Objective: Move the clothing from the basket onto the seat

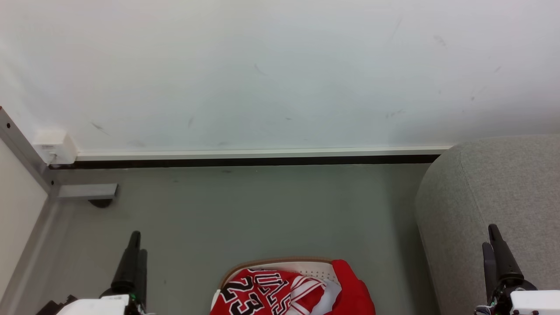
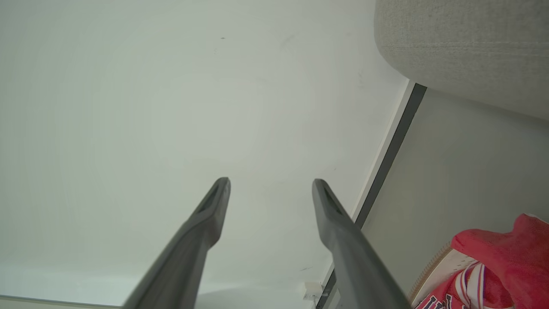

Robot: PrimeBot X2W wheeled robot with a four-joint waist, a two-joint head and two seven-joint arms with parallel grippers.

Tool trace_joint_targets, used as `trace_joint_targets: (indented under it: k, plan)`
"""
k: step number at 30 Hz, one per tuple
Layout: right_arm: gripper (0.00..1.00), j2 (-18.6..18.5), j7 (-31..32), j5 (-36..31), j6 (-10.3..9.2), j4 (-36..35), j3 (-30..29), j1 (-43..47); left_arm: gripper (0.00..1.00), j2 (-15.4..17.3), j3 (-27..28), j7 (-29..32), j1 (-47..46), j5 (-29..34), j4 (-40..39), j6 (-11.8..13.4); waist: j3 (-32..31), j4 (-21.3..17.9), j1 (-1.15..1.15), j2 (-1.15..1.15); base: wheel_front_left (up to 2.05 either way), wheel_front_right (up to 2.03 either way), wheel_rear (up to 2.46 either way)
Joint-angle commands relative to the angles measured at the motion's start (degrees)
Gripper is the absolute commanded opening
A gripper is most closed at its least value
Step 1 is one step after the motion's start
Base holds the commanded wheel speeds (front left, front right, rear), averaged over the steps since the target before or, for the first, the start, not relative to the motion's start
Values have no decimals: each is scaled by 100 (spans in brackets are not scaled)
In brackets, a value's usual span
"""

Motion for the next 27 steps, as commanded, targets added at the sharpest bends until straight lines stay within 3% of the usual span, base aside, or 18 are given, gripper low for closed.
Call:
trace_joint_targets:
  k: [1, 18, 27]
  plan:
    - [100, -96, -67, -132, -1, -148, 57, -121, 100, 35, 4, -61, -127, 191, -136, -19, -1, -4, 0, 0, 0, 0, 0]
    - [100, -202, -510, -1981, -3, -271, 458, -122, 100, 47, -122, -485, -28, 2195, -435, -23, -48, -13, 0, 0, 0, 0, 0]
    - [100, -266, -691, -3087, -4, -324, 672, -98, 100, 53, -306, -664, 38, 3381, -432, 139, -75, -13, 0, 0, 0, 0, 0]
